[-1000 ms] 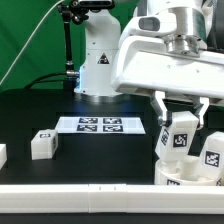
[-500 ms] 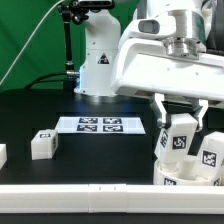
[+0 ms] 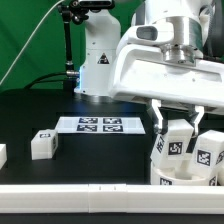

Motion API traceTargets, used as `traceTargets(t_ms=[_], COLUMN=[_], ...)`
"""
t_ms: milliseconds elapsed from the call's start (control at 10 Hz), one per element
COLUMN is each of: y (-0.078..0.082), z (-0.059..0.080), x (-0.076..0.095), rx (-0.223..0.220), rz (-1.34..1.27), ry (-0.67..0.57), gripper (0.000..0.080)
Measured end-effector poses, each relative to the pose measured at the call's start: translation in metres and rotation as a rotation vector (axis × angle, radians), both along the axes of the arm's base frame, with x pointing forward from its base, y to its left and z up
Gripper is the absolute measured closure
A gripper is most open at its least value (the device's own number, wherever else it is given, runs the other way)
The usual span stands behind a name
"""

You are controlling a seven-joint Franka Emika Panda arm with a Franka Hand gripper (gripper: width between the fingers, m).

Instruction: Assemble stool

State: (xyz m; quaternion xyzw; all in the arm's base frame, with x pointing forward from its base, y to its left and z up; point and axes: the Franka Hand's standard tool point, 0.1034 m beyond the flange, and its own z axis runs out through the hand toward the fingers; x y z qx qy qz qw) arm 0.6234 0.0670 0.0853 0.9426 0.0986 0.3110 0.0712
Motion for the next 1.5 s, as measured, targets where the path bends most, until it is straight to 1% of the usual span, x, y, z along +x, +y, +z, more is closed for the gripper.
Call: traceTargets(t_ms=[300, 400, 500, 600, 700, 800, 1000, 1100, 1500], y=[0.0, 0.0, 0.001, 0.003, 0.004, 0.002, -0.004, -0.006, -0.005], z=[-0.001, -0.001, 0.001, 0.007, 0.012, 0.02, 0.029, 0.03, 0.025], x=[0.0, 0.0, -0.001, 0.0, 0.0, 0.0, 0.001, 0.002, 0.0], rx=[0.002, 0.003, 0.01, 0.019, 0.028, 0.041, 0.057, 0.052, 0.055], rz=[-0.003, -0.004, -0.008, -0.009, -0.012, -0.021, -0.035, -0.031, -0.034], ry=[0.015, 0.017, 0.033, 0.046, 0.064, 0.087, 0.124, 0.114, 0.146], gripper=[0.0457, 0.0284, 0.0178, 0.0178, 0.0158, 0.0151, 0.015, 0.015, 0.015])
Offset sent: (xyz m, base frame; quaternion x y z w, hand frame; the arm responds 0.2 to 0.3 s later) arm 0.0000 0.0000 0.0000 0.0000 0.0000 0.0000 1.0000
